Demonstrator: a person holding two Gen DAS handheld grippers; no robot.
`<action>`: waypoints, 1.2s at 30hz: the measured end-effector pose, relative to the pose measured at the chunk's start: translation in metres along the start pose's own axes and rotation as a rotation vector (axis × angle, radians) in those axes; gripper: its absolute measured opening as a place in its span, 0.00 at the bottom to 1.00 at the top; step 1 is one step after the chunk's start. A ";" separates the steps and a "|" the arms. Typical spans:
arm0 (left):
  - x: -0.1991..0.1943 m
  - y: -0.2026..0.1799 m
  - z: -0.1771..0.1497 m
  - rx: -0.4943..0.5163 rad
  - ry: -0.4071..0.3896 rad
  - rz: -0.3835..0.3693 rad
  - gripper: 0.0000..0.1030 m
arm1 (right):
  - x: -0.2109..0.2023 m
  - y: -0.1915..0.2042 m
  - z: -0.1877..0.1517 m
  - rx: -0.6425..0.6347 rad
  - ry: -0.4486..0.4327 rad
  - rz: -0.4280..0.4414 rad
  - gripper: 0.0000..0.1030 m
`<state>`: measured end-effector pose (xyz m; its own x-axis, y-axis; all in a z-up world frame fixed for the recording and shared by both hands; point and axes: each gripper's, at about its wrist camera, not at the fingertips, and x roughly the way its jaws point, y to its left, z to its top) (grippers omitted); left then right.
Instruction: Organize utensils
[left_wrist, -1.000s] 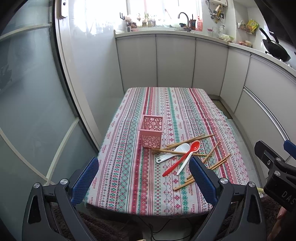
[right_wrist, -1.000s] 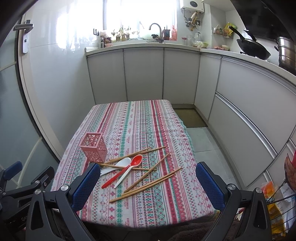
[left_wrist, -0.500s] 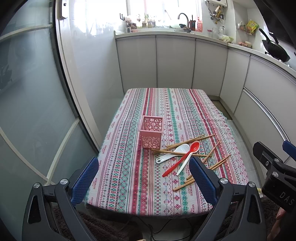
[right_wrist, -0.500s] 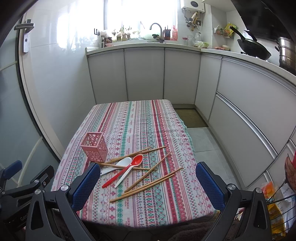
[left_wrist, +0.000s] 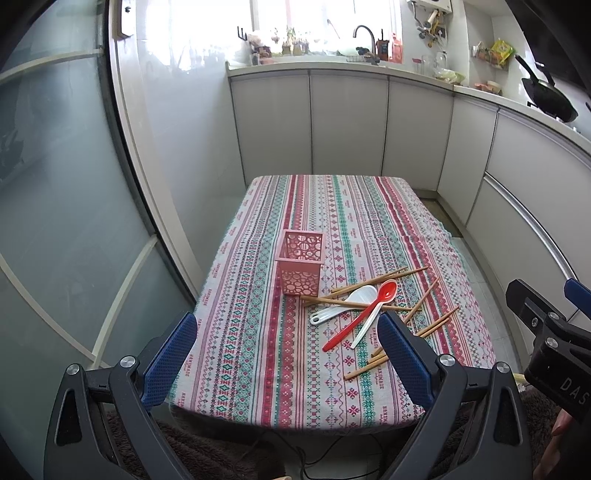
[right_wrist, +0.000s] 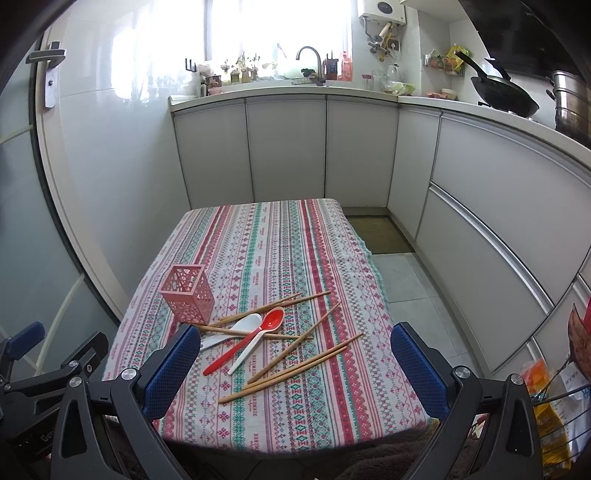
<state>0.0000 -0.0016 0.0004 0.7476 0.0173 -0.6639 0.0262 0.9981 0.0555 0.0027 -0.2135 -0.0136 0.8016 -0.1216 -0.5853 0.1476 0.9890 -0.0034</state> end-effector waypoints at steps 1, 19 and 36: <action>0.000 0.000 0.000 0.000 -0.001 0.001 0.97 | 0.000 0.000 0.000 0.001 0.000 0.000 1.00; -0.003 0.004 0.000 -0.009 -0.006 -0.005 0.97 | -0.002 -0.002 0.003 -0.004 -0.006 0.002 1.00; 0.001 0.008 0.004 -0.028 -0.024 -0.011 0.97 | -0.005 -0.004 0.009 -0.002 -0.028 -0.031 1.00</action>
<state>0.0036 0.0064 0.0036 0.7633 0.0049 -0.6460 0.0165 0.9995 0.0272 0.0031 -0.2175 -0.0031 0.8125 -0.1541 -0.5622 0.1712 0.9850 -0.0226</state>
